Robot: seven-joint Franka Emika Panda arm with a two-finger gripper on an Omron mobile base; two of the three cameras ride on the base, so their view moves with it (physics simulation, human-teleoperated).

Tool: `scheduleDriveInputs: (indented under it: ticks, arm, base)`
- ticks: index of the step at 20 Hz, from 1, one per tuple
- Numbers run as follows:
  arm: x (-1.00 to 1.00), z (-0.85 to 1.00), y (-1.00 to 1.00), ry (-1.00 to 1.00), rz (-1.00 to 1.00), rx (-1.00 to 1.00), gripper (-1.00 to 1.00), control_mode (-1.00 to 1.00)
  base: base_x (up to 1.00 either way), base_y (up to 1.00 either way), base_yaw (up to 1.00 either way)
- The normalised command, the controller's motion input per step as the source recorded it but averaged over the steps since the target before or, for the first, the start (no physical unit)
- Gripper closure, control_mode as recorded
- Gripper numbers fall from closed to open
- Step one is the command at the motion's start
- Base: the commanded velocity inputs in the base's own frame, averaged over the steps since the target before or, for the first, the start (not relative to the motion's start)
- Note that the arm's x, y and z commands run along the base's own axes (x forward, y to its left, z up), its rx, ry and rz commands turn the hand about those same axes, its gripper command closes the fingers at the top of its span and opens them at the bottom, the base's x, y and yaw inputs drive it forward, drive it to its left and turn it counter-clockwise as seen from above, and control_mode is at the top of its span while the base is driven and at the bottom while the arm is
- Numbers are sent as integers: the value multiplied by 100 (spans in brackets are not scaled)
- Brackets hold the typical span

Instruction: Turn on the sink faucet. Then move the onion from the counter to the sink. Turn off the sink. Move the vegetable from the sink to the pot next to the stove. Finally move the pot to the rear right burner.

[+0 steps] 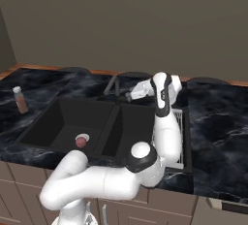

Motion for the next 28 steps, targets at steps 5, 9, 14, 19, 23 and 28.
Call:
scheduleDriveInputs:
  ticks: [5,9,14,19,23,28]
  arm:
    - [-54,29,30,0,0,-1,-100,-100]
    - [-57,33,32,-2,0,-2,-100,-100]
    - [-55,34,35,-3,0,-4,-100,-100]
    - [-44,29,42,-2,0,-6,-100,-100]
    - [-23,24,49,-7,3,-12,-100,-100]
    - [-9,22,51,-18,13,-20,-100,-100]
  base:
    - [0,0,0]
    - [0,0,0]
    - [0,0,0]
    - [0,0,0]
    - [0,0,0]
    - [0,0,0]
